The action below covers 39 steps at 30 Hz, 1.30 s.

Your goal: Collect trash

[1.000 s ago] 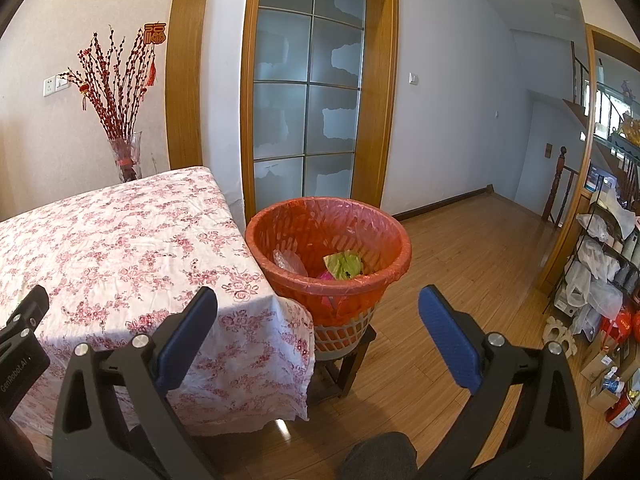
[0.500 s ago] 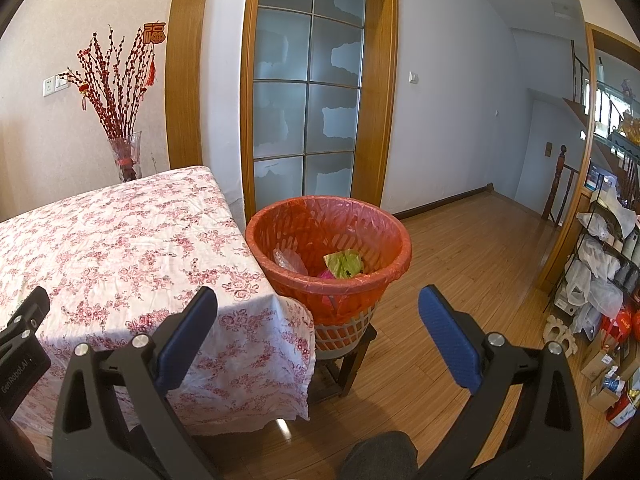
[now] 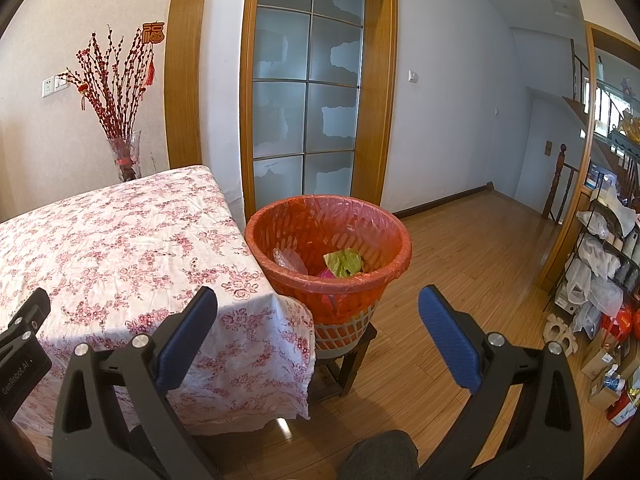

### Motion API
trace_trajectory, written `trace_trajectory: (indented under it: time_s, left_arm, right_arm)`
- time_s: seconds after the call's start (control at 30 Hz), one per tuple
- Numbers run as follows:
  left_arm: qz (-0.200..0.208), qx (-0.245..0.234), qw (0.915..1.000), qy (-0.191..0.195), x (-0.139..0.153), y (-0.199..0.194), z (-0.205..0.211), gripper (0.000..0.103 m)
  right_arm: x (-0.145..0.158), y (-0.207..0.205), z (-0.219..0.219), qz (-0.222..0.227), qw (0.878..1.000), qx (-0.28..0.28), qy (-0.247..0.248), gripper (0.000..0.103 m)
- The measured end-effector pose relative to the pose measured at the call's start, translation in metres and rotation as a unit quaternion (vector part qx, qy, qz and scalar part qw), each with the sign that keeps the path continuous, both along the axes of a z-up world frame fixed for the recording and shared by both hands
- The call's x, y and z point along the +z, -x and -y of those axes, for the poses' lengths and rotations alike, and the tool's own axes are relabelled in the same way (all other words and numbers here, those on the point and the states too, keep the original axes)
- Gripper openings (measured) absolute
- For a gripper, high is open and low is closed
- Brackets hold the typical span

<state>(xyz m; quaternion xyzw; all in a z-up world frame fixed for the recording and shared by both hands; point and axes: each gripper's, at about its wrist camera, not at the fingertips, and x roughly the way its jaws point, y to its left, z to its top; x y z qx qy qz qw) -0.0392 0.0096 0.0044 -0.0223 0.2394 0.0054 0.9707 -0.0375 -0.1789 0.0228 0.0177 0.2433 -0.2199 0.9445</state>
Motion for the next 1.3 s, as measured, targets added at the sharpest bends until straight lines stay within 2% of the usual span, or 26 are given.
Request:
trace_trajectory:
  time_s: [1.3]
  left_arm:
    - [-0.017,-0.009,0.9998,-0.004,-0.005,-0.008,-0.008,0.100]
  right_arm:
    - [-0.007,-0.002,-0.004,-0.003,1.000,0.000,-0.003,0.099]
